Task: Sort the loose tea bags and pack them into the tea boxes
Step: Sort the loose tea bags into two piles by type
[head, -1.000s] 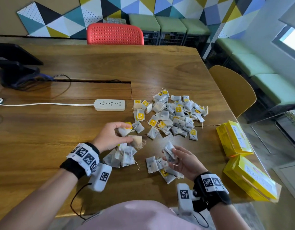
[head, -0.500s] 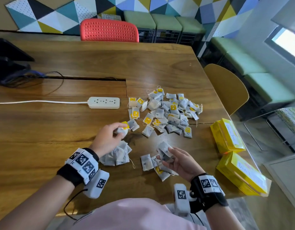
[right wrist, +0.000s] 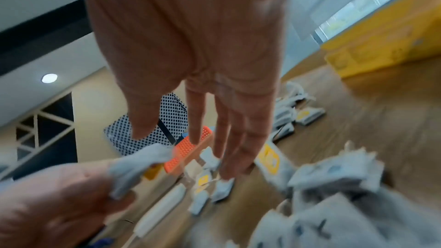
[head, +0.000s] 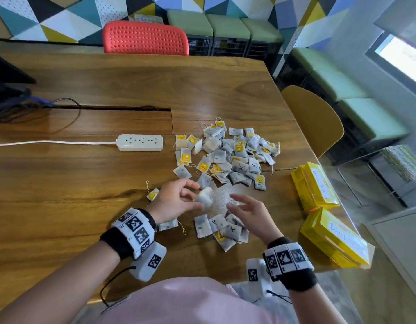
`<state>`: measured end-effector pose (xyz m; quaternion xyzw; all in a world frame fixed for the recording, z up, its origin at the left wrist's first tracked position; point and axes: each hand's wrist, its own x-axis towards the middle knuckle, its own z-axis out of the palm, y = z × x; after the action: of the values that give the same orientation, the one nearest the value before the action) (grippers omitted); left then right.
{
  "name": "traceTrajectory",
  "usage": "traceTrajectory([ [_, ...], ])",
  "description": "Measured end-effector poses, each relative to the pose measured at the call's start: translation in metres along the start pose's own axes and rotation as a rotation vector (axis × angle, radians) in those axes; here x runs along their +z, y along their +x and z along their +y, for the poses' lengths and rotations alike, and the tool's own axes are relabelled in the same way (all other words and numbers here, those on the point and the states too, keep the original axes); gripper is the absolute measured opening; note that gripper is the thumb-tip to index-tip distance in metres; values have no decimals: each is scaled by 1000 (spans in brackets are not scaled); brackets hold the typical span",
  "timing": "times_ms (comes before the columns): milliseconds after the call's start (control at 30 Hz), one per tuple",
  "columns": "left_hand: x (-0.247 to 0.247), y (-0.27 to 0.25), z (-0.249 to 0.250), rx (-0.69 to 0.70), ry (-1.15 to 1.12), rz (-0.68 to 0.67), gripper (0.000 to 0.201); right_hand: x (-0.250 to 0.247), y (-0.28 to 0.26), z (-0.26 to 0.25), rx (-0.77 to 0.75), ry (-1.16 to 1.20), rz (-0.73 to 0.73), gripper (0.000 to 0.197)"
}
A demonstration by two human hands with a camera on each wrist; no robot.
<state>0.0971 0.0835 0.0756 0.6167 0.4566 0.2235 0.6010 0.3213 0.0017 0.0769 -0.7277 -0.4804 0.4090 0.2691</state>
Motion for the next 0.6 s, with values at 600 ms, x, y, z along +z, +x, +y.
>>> traceTrajectory([
  [600, 50, 22, -47, 2, 939, -240, 63, -19, -1, 71, 293, -236, 199, 38],
])
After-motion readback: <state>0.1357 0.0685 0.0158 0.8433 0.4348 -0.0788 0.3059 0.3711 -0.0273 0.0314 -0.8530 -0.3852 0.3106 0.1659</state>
